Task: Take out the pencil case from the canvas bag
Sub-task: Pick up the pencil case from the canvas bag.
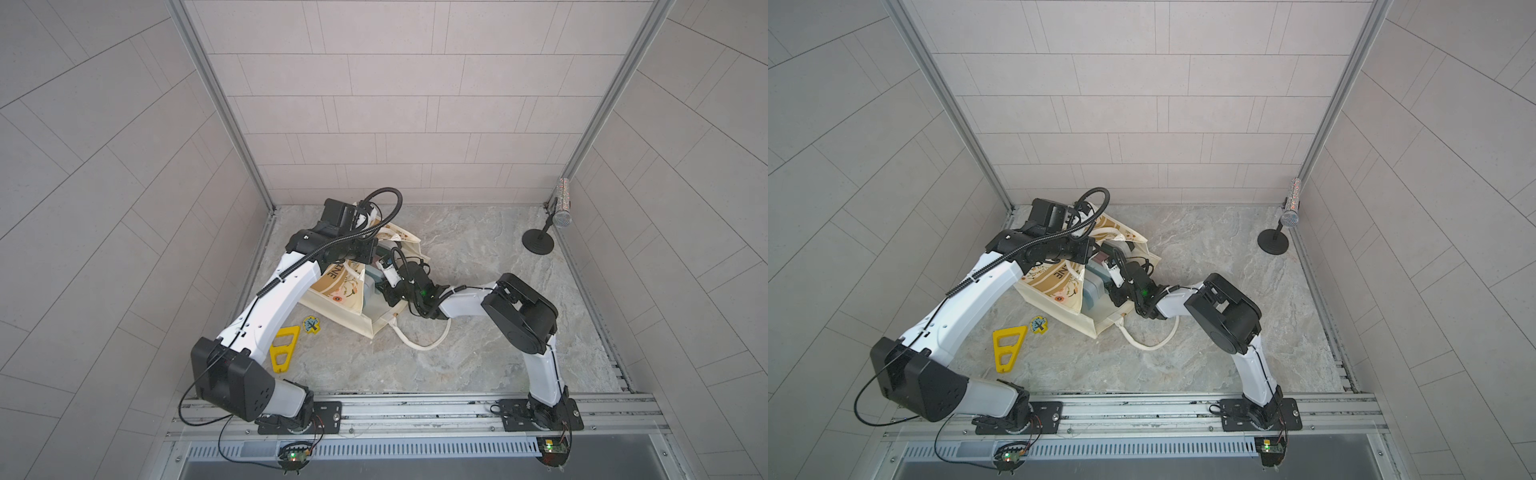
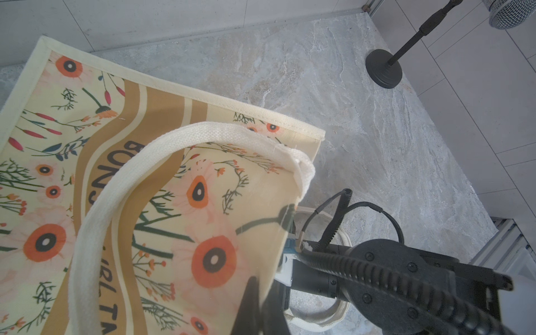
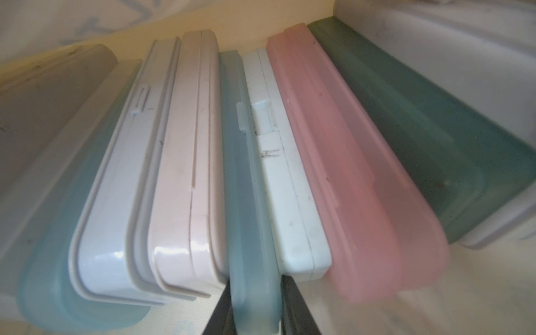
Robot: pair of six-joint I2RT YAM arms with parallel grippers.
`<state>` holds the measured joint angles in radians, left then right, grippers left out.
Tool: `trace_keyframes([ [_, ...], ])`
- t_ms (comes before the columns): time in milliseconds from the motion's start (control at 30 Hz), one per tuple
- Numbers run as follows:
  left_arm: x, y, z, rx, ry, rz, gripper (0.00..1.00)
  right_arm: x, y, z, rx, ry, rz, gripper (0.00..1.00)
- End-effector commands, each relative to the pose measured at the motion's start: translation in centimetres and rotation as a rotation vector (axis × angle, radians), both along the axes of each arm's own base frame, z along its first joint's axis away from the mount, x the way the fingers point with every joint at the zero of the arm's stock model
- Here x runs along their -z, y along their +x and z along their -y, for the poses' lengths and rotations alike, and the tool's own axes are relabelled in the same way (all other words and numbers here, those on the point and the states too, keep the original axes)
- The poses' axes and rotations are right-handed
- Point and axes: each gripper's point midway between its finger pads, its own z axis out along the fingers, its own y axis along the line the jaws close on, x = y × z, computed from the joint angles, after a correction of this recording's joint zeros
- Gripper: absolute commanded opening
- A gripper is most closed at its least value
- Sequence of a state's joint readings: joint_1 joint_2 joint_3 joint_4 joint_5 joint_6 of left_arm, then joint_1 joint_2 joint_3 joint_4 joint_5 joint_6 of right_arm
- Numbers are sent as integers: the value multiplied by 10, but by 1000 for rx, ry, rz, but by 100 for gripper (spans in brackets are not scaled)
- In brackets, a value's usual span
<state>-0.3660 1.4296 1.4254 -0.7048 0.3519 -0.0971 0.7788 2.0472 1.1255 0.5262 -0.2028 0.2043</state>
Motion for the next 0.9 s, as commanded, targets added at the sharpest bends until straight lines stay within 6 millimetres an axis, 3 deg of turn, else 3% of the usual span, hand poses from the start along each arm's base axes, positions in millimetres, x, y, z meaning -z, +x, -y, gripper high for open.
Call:
trace_keyframes([
  [0,-28,8,-1,-12,-30,98,0,-4,4,8,35,-10,10,24],
  [267,-32,21,-19,-78,4,105,0,-7,-10,33,62,-55,22,22],
  [433,-33,37,-35,-147,53,92,0,-3,-32,54,42,-114,19,22],
  [633,-38,43,-23,-111,8,83,0,3,-45,70,42,-148,6,25],
  [767,-38,36,-15,-63,-25,91,0,8,-42,69,42,-145,-2,36],
  [867,-38,31,-12,-35,-48,102,0,6,-37,64,31,-121,-13,51],
])
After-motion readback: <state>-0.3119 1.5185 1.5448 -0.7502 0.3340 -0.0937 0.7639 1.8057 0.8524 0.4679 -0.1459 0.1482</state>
